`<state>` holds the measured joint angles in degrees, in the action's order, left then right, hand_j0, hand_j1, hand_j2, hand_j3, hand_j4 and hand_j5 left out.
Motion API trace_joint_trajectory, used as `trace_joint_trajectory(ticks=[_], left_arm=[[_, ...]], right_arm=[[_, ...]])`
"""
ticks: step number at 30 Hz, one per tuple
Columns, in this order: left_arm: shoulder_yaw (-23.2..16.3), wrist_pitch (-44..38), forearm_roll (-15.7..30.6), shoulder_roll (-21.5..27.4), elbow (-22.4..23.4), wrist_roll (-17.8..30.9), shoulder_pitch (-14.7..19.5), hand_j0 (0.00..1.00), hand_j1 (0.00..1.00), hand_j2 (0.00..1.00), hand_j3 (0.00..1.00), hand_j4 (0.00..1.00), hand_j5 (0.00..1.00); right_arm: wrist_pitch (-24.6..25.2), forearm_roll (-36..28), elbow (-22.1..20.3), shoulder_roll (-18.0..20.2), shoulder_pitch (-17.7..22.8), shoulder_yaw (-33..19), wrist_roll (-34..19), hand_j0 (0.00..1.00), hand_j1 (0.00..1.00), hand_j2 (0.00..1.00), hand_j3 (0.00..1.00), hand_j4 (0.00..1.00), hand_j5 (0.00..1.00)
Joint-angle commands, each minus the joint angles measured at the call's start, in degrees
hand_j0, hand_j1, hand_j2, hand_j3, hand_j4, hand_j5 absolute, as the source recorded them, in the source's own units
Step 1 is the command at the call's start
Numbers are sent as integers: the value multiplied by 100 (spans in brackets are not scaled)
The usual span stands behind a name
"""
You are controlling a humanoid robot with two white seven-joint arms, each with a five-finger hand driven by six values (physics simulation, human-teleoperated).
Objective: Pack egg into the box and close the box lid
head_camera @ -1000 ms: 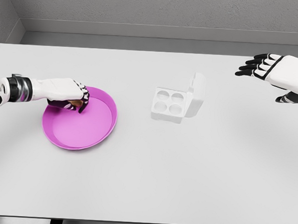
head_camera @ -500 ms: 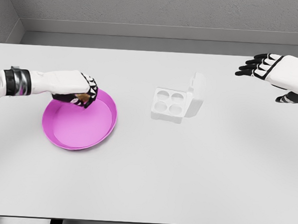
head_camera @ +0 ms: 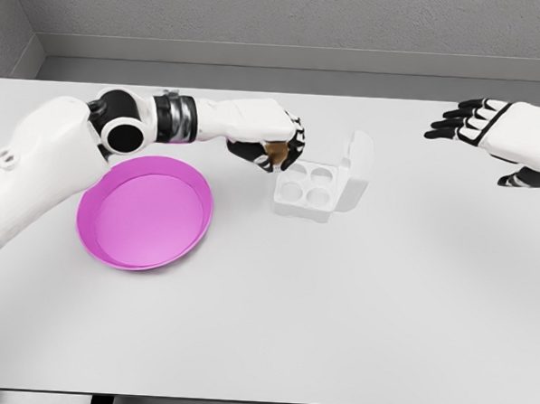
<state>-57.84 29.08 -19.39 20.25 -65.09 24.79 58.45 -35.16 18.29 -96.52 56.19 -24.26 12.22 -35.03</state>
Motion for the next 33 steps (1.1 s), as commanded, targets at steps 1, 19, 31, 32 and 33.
trace_joint_trajectory(ticks=[1, 19, 31, 32, 33], left_arm=[[9, -157, -364, -733, 796, -9, 0, 21, 21, 21, 21, 21, 21], [-8, -157, -373, -935, 1130, -9, 18, 22, 22, 22, 22, 22, 22], [-8, -175, -382, -1137, 1490, -27, 18, 23, 23, 23, 23, 23, 23], [-8, -175, -382, -1146, 1535, -27, 18, 23, 23, 23, 23, 23, 23], [-8, -175, -390, -1163, 1535, -27, 18, 23, 23, 23, 23, 23, 23]], right_arm=[[16, -27, 10, 6, 0, 167, 3, 100, 100, 100, 100, 100, 100], [16, 385, 687, -214, -9, 861, 3, 100, 100, 100, 100, 100, 100], [16, 605, 845, -469, -88, 870, 3, 100, 100, 100, 100, 100, 100], [16, 614, 863, -548, -158, 870, 3, 100, 100, 100, 100, 100, 100], [16, 614, 907, -592, -176, 870, 3, 100, 100, 100, 100, 100, 100]])
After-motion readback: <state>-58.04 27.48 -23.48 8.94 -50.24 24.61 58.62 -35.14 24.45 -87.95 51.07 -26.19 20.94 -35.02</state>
